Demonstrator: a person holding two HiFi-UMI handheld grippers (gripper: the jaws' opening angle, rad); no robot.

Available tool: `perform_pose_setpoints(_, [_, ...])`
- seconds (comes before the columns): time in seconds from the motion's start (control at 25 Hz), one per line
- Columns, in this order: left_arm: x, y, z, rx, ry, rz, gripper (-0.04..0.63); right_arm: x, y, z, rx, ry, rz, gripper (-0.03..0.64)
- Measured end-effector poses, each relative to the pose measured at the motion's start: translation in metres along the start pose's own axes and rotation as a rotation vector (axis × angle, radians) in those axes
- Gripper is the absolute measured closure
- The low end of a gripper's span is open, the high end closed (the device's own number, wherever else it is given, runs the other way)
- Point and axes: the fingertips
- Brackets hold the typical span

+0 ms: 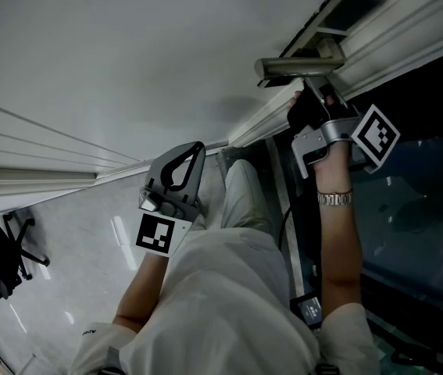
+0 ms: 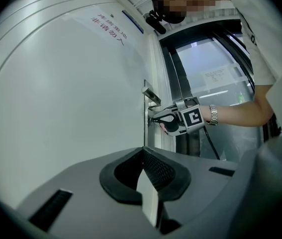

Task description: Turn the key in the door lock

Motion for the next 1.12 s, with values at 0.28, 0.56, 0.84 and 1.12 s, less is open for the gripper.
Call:
perform_pose_setpoints(0.28, [0.0, -0.005, 0.002, -0.001, 0.005, 0.006, 0.592, -0.001, 0.0, 0.0, -0.011, 0.011, -0.017, 0.589])
perform_pose_setpoints(0.56, [0.003, -0.002, 0.003, 0.0, 0.011, 0.0, 0.592, 0.006, 0.026, 0.02, 0.512, 0.077, -0.016, 0.44])
perform_pose_setpoints(0.84, [-0.001, -0.003, 0.002, 0.002, -0.002, 0.007, 0.592, 0.009, 0.026, 0.031, 1.522, 0.083, 0.307, 0.439])
perform_pose_setpoints(1.12, [-0.003, -0.002, 0.005, 0.017, 0.003, 0.01, 0.592, 0.005, 0.007, 0.037, 2.093, 0.141, 0.498, 0.439])
Point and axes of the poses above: the fingertips, and each gripper's own axes: x backward along the fingers, y to its left, z out of its underside, and after that the axes turned 10 degrees about -x, right-handed
